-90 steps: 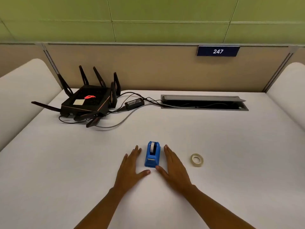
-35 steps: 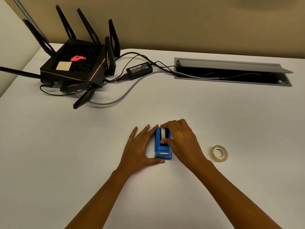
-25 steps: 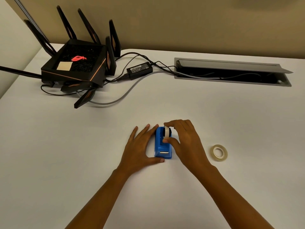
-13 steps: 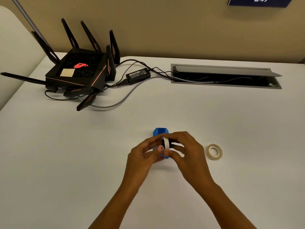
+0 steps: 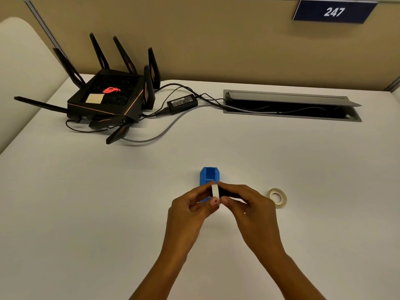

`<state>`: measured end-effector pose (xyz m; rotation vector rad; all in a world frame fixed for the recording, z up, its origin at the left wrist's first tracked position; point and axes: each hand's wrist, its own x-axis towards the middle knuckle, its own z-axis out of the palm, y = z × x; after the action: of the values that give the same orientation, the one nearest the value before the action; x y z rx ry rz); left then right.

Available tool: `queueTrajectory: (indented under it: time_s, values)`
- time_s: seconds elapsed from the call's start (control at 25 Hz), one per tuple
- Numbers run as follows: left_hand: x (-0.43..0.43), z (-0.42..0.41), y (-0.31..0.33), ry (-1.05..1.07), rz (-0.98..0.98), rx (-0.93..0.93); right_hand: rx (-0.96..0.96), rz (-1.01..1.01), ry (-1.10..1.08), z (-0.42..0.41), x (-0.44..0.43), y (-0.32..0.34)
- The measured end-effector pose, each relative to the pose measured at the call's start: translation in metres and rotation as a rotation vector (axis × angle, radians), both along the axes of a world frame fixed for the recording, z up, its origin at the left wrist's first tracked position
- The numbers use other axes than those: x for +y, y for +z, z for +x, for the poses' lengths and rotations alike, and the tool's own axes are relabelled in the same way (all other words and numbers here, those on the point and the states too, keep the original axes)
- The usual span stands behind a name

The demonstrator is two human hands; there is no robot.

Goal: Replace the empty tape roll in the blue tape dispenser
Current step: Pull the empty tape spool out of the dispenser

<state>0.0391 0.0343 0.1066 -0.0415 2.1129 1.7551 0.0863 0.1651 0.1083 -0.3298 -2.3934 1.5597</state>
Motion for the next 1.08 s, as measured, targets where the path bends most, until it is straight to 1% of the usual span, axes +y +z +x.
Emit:
queueTrajectory:
  time_s: [0.12, 0.2, 0.56, 0.68, 0.84, 0.96, 1.08]
  values:
    - [0.001, 0.003, 0.004, 0.013, -0.033, 0.017, 0.001, -0.098, 0.022, 0.003, 0.0, 0.003]
    - [0.002, 0.006, 0.007, 0.014, -0.04, 0.03, -0.012, -0.128, 0.036, 0.004, 0.0, 0.004]
    - [0.006, 0.015, 0.019, 0.024, -0.012, 0.057, 0.037, -0.149, -0.012, 0.011, -0.008, 0.005]
    - [0.006, 0.016, 0.021, 0.021, -0.016, 0.057, 0.047, -0.127, -0.017, 0.012, -0.009, 0.005]
    - [0.002, 0.013, 0.023, 0.015, 0.016, 0.028, 0.117, -0.136, -0.077, 0.012, -0.005, 0.006]
    - [0.001, 0.01, 0.03, -0.042, 0.034, 0.016, 0.138, -0.202, -0.14, 0.013, 0.0, 0.004]
    - [0.005, 0.01, 0.036, -0.129, 0.041, -0.01, 0.131, -0.217, -0.174, 0.012, 0.001, 0.003]
